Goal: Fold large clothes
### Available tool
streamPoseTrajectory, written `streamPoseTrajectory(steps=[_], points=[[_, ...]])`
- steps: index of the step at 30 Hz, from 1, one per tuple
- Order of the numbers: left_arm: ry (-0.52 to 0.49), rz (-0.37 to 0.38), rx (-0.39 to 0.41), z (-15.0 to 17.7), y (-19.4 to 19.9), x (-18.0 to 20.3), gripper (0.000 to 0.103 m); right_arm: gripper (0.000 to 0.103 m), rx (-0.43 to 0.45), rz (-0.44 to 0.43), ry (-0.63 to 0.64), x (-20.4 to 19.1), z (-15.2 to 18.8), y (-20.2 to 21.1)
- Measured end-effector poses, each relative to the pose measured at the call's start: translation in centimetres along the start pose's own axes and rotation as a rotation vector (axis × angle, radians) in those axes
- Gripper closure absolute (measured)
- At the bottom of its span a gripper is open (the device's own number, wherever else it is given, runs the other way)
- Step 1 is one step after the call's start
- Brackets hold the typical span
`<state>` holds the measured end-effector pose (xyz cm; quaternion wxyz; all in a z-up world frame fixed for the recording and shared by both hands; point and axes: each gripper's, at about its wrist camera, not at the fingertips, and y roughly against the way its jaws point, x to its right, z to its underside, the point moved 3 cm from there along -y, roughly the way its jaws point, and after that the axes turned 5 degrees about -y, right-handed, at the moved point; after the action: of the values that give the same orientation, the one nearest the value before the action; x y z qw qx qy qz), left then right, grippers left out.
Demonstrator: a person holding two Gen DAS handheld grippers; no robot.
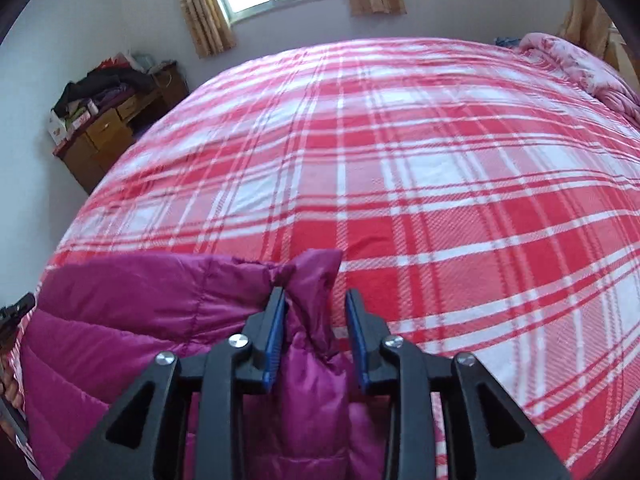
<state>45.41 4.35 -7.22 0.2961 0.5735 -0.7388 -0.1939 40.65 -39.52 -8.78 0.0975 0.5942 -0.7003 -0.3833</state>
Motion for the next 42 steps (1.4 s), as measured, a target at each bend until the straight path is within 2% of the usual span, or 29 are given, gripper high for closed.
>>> streamPoseTrajectory(steps=[1, 3, 5, 7, 9, 11, 14, 18, 20, 22, 26, 30, 33, 36, 40, 42], points=[[-0.038, 0.007, 0.009, 0.0, 1.5, 0.9, 0.095, 0.07, 0.091, -0.019, -0.031, 0.1, -0.5, 2.6], [-0.082, 0.022, 0.012, 0.5, 3.7, 2.3, 0.095, 0.071, 0.141, -0.047, -0.039, -0.8, -0.2, 6.0], [-0.115, 0.066, 0.014, 1.7, 5.5, 4.3, 0.095, 0.076, 0.077, -0.086, 0.005, -3.5, 1.7, 7.6], [-0.112, 0.127, 0.01, 3.3, 6.4, 6.3, 0.095, 0.076, 0.009, -0.161, 0.054, -7.0, 4.5, 8.3], [-0.098, 0.181, 0.001, 5.0, 6.4, 8.1, 0.095, 0.076, -0.022, -0.198, 0.133, -10.8, 7.3, 8.6], [-0.116, 0.198, -0.005, 6.3, 5.9, 10.0, 0.095, 0.076, -0.039, -0.232, 0.221, -14.8, 9.9, 8.3], [-0.124, 0.162, -0.014, 7.3, 4.3, 11.3, 0.095, 0.077, -0.049, -0.231, 0.26, -17.6, 12.0, 6.6], [-0.075, 0.142, -0.029, 8.4, 1.8, 10.3, 0.095, 0.08, -0.08, -0.172, 0.256, -17.2, 13.6, 2.5], [-0.068, 0.152, -0.015, 8.9, 1.1, 10.0, 0.095, 0.082, -0.104, -0.185, 0.254, -16.4, 13.7, 1.7], [-0.05, 0.169, -0.041, 9.0, 0.3, 9.9, 0.095, 0.084, -0.118, -0.192, 0.226, -15.8, 13.5, 1.4], [0.062, 0.23, -0.095, 9.3, -1.3, 8.6, 0.096, 0.087, -0.147, -0.189, 0.202, -15.3, 13.3, 0.6], [0.085, 0.212, -0.119, 9.4, -1.6, 8.5, 0.1, 0.087, -0.152, -0.158, 0.227, -15.9, 13.2, 0.4], [0.089, 0.217, -0.116, 9.5, -1.3, 8.6, 0.1, 0.087, -0.172, -0.168, 0.218, -15.7, 12.6, 1.2], [0.108, 0.233, -0.113, 9.3, -1.4, 8.3, 0.1, 0.086, -0.114, -0.262, 0.223, -15.5, 11.7, 5.1], [0.101, 0.226, -0.113, 9.4, -1.4, 8.4, 0.1, 0.086, -0.193, -0.312, 0.232, -15.4, 14.1, 7.0], [0.091, 0.217, -0.112, 9.3, -1.0, 7.9, 0.1, 0.086, -0.216, -0.293, 0.244, -15.5, 15.6, 6.5]])
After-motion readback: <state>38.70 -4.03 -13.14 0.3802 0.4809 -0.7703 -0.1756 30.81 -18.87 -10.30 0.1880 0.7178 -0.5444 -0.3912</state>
